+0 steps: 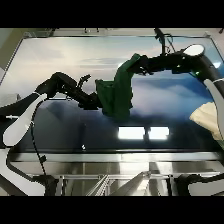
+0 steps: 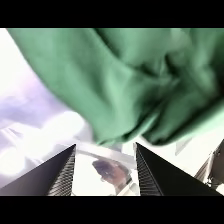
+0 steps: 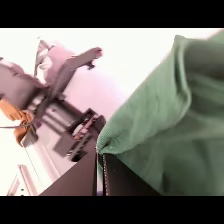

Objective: Fold the shirts.

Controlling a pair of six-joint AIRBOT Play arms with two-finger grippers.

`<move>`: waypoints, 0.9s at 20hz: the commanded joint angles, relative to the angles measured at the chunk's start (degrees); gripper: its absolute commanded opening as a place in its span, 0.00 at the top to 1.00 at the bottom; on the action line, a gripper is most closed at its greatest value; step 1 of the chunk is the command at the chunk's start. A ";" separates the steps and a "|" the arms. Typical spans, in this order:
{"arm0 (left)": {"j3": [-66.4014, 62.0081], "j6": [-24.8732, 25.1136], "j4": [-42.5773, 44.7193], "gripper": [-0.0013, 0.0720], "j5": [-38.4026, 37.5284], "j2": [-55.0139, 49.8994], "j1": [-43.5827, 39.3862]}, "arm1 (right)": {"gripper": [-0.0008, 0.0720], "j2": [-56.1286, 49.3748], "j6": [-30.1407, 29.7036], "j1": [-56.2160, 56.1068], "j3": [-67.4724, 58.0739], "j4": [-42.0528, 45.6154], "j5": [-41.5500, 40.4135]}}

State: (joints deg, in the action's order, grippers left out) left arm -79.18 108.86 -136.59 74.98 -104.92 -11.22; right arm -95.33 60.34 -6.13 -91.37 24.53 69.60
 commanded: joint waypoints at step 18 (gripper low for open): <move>-4.90 -3.13 0.09 0.96 -14.99 13.94 -4.52 | 0.95 15.58 2.27 5.66 2.84 8.79 1.49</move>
State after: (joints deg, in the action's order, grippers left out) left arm -82.37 103.11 -136.62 51.40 -98.91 -19.55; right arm -82.96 61.01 -3.73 -88.62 29.21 71.48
